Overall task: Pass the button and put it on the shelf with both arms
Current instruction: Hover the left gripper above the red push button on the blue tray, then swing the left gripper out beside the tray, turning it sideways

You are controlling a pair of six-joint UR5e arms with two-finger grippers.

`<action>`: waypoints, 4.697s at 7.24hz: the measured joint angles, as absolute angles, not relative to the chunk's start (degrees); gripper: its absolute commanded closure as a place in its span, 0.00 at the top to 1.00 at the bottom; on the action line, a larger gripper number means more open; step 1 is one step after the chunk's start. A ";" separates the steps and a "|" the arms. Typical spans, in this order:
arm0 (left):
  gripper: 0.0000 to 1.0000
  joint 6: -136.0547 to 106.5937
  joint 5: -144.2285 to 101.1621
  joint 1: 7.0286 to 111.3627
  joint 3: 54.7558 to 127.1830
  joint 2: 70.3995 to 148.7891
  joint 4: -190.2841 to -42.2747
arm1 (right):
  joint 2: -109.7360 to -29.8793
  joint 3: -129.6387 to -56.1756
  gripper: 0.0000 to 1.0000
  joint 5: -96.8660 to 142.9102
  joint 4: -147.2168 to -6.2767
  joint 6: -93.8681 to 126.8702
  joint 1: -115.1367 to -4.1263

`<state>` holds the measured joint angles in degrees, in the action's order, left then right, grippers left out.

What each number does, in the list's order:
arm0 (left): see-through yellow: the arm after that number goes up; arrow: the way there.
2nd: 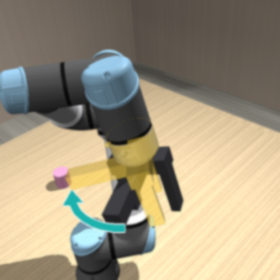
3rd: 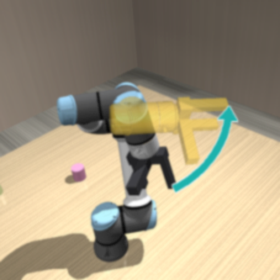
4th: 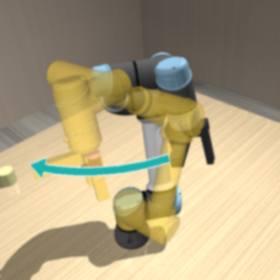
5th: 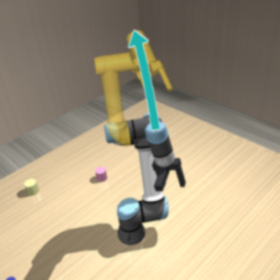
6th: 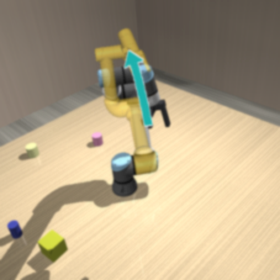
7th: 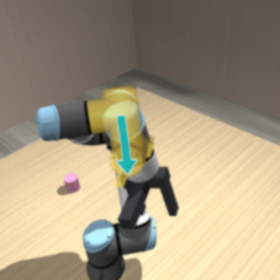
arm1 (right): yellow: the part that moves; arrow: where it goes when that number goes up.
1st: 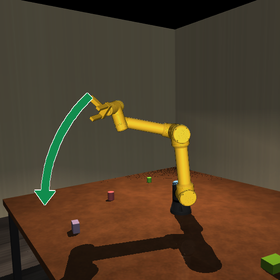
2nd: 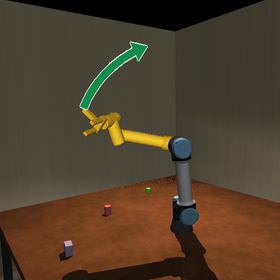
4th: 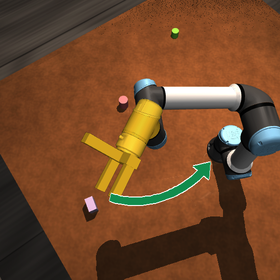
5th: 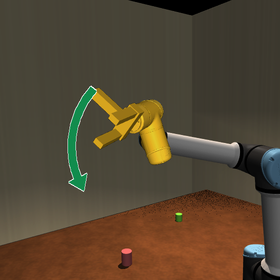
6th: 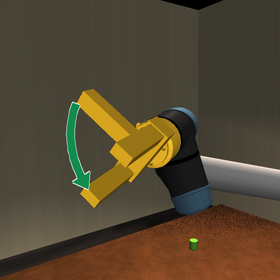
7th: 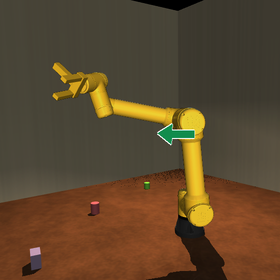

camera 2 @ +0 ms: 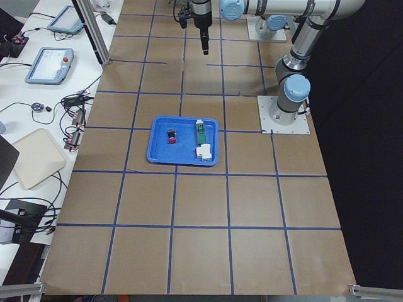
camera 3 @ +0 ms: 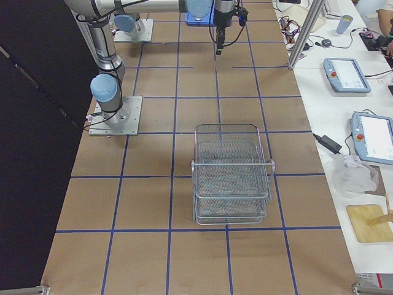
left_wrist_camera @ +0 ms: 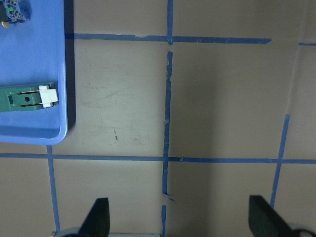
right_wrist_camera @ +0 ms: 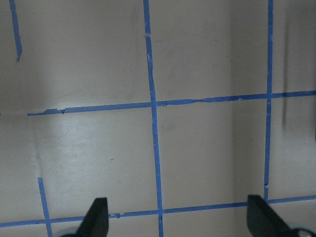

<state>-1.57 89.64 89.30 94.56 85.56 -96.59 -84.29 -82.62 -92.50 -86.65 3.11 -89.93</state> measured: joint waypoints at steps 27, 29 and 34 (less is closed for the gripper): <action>1.00 -2.79 89.73 72.17 93.97 86.84 -89.05 | -84.72 -82.70 1.00 -92.40 -86.76 2.90 -89.53; 1.00 -3.41 89.65 63.46 94.48 88.71 -84.35 | -84.69 -82.70 1.00 -92.44 -86.74 2.94 -89.53; 1.00 -10.50 83.93 48.94 93.83 102.45 -75.79 | -84.72 -82.79 1.00 -92.41 -86.87 2.90 -89.44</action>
<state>-10.50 83.93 48.94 93.83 102.45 -75.79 -84.72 -82.79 -92.41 -86.87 2.90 -89.44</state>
